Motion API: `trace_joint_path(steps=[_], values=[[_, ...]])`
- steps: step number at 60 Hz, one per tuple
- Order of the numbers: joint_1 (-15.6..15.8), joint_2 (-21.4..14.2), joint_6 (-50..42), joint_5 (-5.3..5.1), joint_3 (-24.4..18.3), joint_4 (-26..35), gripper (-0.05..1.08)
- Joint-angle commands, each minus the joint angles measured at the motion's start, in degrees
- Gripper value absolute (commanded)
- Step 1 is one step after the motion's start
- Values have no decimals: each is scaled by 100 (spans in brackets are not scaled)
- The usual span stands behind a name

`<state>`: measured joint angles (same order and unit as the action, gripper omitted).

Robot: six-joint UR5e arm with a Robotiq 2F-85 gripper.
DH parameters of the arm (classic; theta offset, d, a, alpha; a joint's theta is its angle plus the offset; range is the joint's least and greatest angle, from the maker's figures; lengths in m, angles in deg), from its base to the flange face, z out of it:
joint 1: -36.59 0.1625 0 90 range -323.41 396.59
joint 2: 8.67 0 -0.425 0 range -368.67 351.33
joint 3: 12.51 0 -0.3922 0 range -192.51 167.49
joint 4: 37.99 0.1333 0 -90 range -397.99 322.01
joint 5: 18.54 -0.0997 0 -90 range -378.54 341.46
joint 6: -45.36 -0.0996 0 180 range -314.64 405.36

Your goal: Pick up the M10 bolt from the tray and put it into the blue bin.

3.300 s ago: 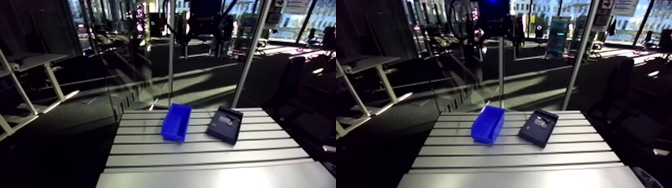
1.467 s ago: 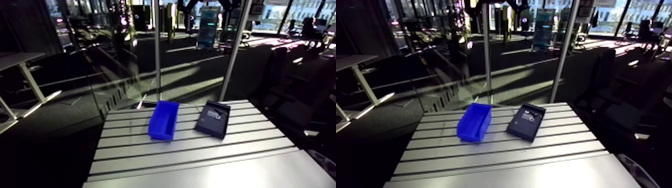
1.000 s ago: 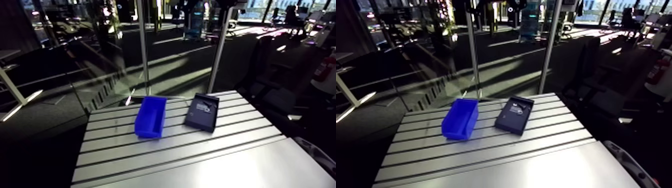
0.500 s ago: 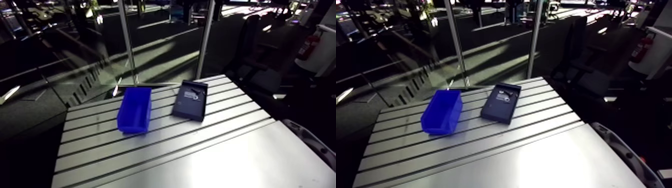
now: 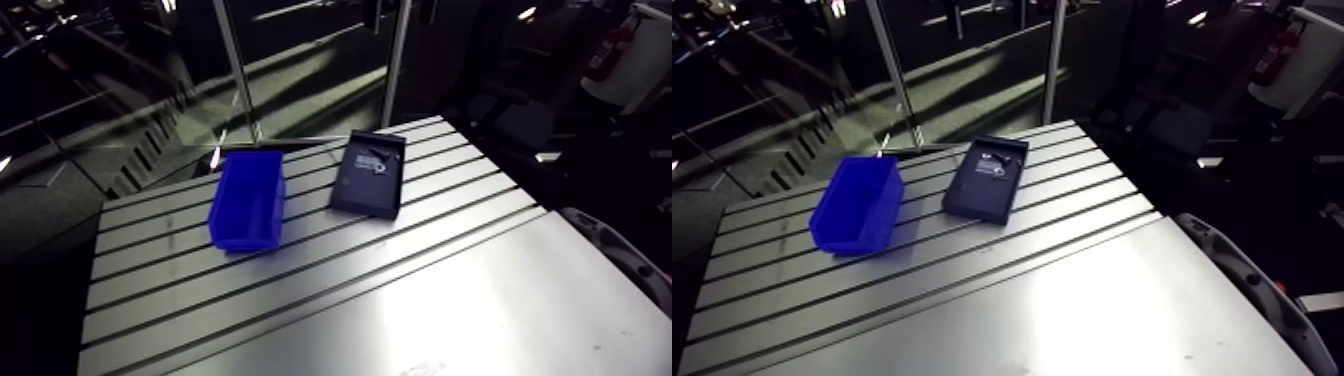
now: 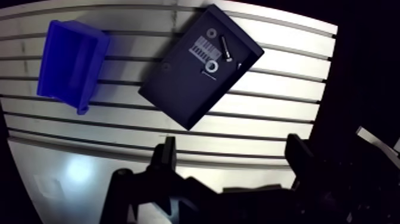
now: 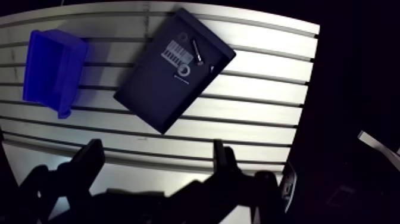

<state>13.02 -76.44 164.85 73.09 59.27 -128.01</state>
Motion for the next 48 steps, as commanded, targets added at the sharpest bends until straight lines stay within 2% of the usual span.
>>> trace_joint_path(steps=[1, 34, 48], values=[[1, 125, 103, -1, -43, -43, 1], [9, 449, 650, 17, -55, -476, 1], [19, 573, 756, 15, 90, -549, 1]])
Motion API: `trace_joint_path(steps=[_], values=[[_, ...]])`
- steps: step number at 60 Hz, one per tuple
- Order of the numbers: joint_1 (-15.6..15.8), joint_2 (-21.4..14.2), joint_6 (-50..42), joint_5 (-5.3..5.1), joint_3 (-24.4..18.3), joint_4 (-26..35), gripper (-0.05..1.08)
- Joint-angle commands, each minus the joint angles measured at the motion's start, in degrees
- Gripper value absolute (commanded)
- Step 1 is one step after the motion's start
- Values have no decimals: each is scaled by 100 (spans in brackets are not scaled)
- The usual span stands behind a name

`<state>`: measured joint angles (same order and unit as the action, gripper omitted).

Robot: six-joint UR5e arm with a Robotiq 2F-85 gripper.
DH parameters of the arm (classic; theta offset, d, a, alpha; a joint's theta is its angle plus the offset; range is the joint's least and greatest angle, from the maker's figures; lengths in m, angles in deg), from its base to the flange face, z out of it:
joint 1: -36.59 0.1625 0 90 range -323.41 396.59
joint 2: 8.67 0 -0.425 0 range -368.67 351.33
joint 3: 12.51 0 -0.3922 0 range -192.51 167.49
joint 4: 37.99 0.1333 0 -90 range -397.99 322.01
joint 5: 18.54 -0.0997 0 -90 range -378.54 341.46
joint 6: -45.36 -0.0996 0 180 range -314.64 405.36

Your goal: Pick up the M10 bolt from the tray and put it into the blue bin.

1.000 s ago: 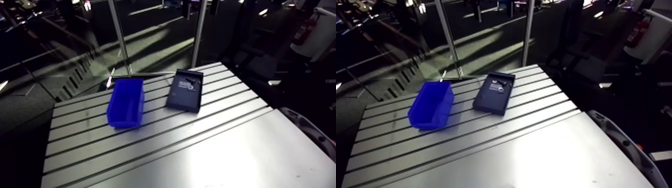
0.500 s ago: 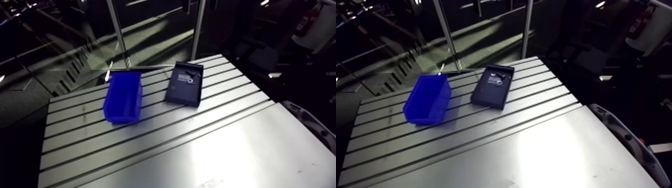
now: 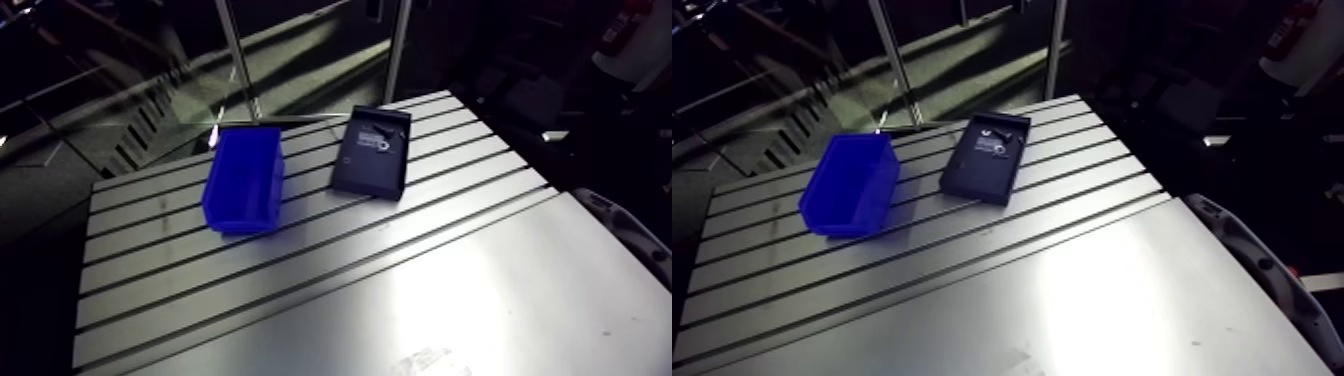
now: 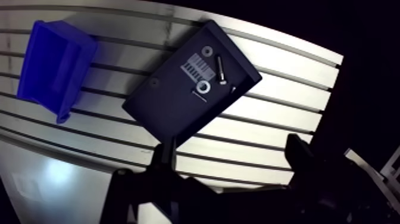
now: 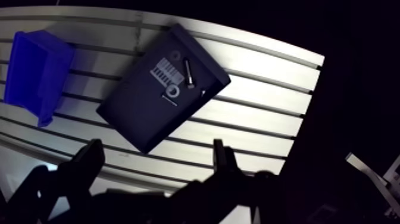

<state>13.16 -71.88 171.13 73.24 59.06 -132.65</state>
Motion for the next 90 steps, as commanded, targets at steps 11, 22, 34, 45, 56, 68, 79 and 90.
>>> trace_joint_path(steps=[11, 22, 34, 45, 56, 68, 79, 90], values=[[-3, 165, 261, 27, 457, -699, 1], [-22, 165, 269, 37, 791, -914, 1], [-22, 165, 278, 38, 1018, -1160, 1], [-57, 174, 287, 37, 1030, -1208, 1], [-49, 253, 287, 37, 1150, -1288, 3], [-58, 417, 278, 45, 1171, -1532, 13], [-50, 524, 270, 45, 1154, -1534, 23], [-49, 575, 287, 45, 1162, -1593, 32]])
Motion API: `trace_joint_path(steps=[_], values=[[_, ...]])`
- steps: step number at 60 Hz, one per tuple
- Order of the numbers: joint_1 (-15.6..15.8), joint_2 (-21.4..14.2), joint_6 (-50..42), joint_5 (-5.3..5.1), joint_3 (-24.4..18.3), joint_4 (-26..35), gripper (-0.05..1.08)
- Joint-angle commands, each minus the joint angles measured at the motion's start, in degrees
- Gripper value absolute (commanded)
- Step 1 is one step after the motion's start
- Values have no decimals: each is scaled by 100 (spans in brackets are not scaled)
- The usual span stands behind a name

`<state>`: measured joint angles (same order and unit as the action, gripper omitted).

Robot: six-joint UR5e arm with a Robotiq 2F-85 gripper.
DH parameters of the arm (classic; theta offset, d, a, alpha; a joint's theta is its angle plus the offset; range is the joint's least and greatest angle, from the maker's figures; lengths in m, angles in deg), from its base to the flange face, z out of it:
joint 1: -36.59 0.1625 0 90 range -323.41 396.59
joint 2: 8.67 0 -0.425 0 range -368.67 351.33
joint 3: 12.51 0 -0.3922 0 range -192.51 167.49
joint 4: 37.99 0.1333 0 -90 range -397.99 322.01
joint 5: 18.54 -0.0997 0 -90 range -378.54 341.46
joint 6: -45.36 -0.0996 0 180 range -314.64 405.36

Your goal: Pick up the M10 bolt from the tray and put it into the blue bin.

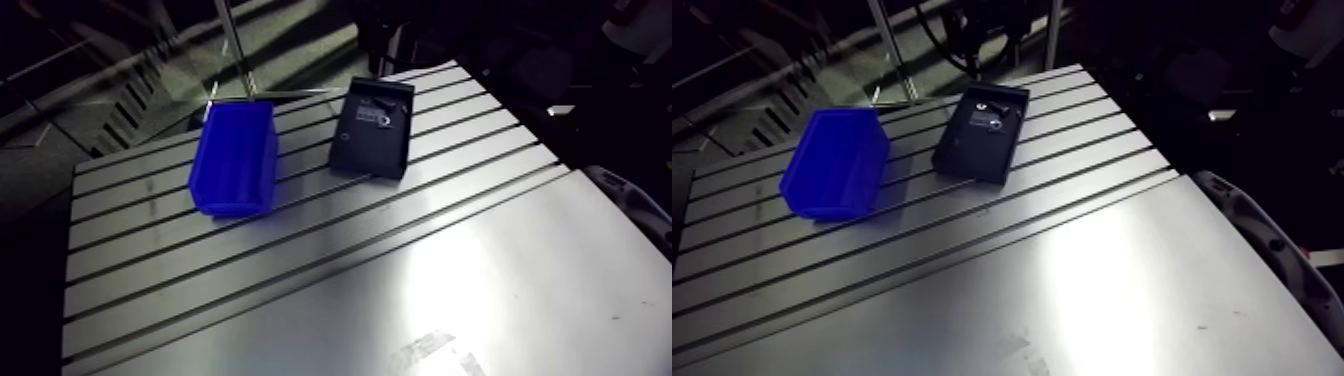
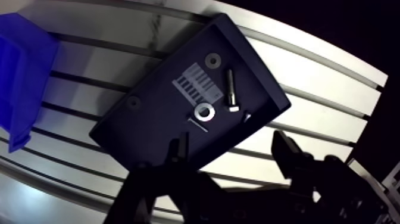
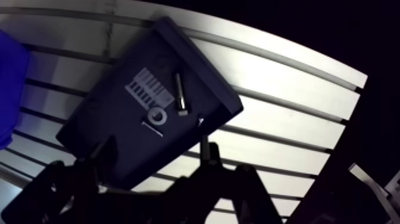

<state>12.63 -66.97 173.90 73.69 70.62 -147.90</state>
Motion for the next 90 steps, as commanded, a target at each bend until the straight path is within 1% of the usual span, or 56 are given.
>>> trace_joint_path(steps=[1, 5, 8, 31, 38, 45, 53, 58, 62, 67, 72, 79, 84, 90], values=[[5, 84, 10, 0, 6, -68, 32], [5, 126, 26, 0, -10, -88, 34], [5, 181, 143, 0, -38, -88, 40], [5, 416, 212, 0, -47, -211, 44], [5, 437, 213, 0, -72, -220, 45], [5, 465, 220, 0, -82, -242, 49], [13, 481, 213, 8, -50, -417, 49], [21, 515, 213, 9, -47, -422, 50], [30, 551, 213, 43, -47, -431, 50], [31, 560, 213, 52, -47, -431, 50], [23, 612, 213, 86, -54, -473, 50], [31, 639, 221, 88, -64, -542, 50], [31, 665, 221, 122, -72, -561, 50], [31, 676, 221, 124, -73, -563, 50]])
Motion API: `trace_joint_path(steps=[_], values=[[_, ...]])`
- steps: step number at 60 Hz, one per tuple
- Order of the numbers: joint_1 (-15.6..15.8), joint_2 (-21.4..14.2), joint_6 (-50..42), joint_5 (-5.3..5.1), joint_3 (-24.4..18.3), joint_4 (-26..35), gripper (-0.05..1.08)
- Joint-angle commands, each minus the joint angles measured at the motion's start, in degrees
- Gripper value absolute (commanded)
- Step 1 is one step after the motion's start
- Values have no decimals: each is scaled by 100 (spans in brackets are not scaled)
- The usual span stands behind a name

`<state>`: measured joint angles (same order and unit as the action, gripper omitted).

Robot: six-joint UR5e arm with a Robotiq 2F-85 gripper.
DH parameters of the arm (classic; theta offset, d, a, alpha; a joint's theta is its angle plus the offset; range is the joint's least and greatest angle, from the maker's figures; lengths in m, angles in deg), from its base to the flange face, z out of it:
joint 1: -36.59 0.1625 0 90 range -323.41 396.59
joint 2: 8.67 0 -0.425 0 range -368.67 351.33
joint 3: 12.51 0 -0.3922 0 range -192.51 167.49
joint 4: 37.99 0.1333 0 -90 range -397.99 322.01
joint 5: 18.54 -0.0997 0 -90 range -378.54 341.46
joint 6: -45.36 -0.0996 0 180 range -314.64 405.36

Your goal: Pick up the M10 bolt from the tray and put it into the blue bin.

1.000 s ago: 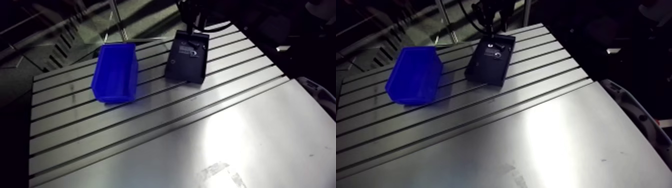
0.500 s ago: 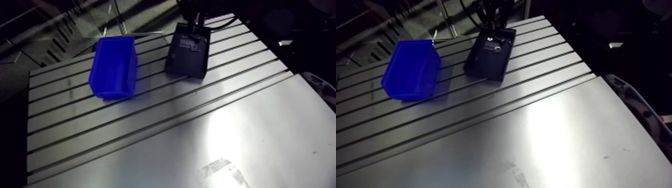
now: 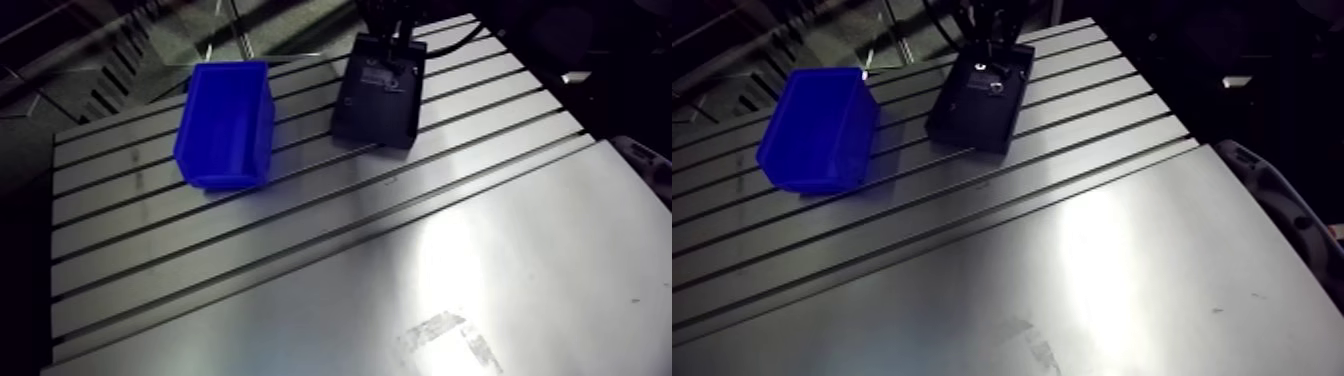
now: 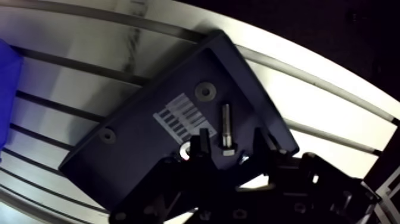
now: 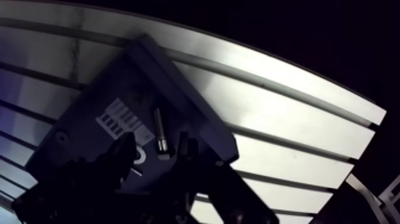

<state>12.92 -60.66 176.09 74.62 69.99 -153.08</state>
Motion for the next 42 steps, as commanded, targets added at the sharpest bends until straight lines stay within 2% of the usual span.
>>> trace_joint_path(steps=[1, 42], values=[[9, 45, 2, 31, -3, -44, 50], [11, 125, -7, 31, -19, -53, 55]])
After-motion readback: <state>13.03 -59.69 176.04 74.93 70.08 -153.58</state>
